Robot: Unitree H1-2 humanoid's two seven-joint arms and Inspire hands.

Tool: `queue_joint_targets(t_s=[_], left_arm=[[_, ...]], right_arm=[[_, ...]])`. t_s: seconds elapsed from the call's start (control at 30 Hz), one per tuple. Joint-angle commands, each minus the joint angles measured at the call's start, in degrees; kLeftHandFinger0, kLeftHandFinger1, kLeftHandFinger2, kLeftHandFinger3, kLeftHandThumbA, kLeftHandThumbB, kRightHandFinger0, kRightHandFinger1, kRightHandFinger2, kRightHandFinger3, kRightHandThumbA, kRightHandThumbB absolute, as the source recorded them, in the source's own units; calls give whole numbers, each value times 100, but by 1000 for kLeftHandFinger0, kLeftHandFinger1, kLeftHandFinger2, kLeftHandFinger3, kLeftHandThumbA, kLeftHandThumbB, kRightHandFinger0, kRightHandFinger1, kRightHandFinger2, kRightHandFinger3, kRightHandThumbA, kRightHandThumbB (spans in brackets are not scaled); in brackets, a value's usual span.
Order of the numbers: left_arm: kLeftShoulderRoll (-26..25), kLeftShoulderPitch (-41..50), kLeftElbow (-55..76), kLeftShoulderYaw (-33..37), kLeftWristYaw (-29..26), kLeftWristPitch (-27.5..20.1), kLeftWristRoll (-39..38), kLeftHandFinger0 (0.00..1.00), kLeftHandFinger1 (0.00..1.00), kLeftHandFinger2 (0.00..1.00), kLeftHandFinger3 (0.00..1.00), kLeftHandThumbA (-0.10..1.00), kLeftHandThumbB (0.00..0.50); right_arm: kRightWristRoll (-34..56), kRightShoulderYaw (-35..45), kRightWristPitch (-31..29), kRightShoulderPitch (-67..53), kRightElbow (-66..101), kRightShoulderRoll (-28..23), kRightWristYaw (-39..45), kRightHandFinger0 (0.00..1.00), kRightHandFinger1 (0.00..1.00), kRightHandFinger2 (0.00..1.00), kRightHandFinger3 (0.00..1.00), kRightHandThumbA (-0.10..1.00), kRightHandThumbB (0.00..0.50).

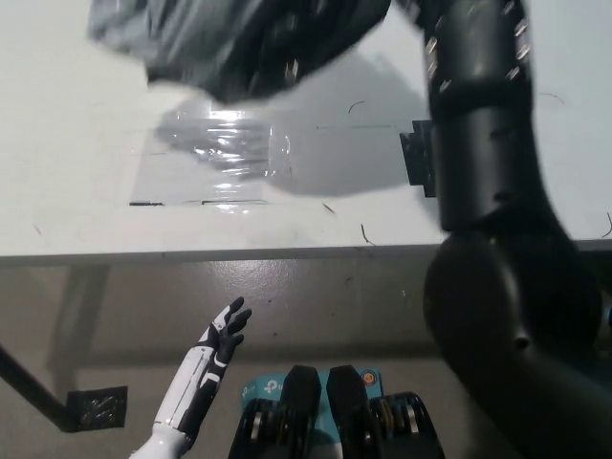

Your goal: Use the right hand to pick up a rubix's cube and place it into a plastic bag and lift the bag

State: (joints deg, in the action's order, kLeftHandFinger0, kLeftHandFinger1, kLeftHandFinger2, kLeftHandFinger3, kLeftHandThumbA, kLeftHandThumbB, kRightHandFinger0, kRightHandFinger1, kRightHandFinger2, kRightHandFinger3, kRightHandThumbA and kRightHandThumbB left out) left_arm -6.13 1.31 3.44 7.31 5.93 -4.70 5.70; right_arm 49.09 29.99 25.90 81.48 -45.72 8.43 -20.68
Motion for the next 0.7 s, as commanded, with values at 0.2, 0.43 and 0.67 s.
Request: queue_joint_targets(t_s=[0.2, 0.43, 0.67], left_arm=[[-35, 30, 190, 0, -5, -108, 89, 1000, 1000, 968, 1000, 1000, 109], [-19, 54, 134, 13, 54, -160, -27, 1000, 1000, 1000, 1000, 1000, 86], [-28, 30, 144, 28, 41, -130, 33, 1000, 1000, 960, 1000, 1000, 78]], right_arm=[[-282, 41, -1303, -77, -1734, -119, 1031, 0, 76, 650, 1000, -100, 53], [-352, 162, -1691, -463, -2672, -331, 1253, 0, 74, 662, 1000, -100, 57], [-1408, -640, -2415, -960, -3162, -766, 1019, 0, 96, 658, 913, -100, 118]])
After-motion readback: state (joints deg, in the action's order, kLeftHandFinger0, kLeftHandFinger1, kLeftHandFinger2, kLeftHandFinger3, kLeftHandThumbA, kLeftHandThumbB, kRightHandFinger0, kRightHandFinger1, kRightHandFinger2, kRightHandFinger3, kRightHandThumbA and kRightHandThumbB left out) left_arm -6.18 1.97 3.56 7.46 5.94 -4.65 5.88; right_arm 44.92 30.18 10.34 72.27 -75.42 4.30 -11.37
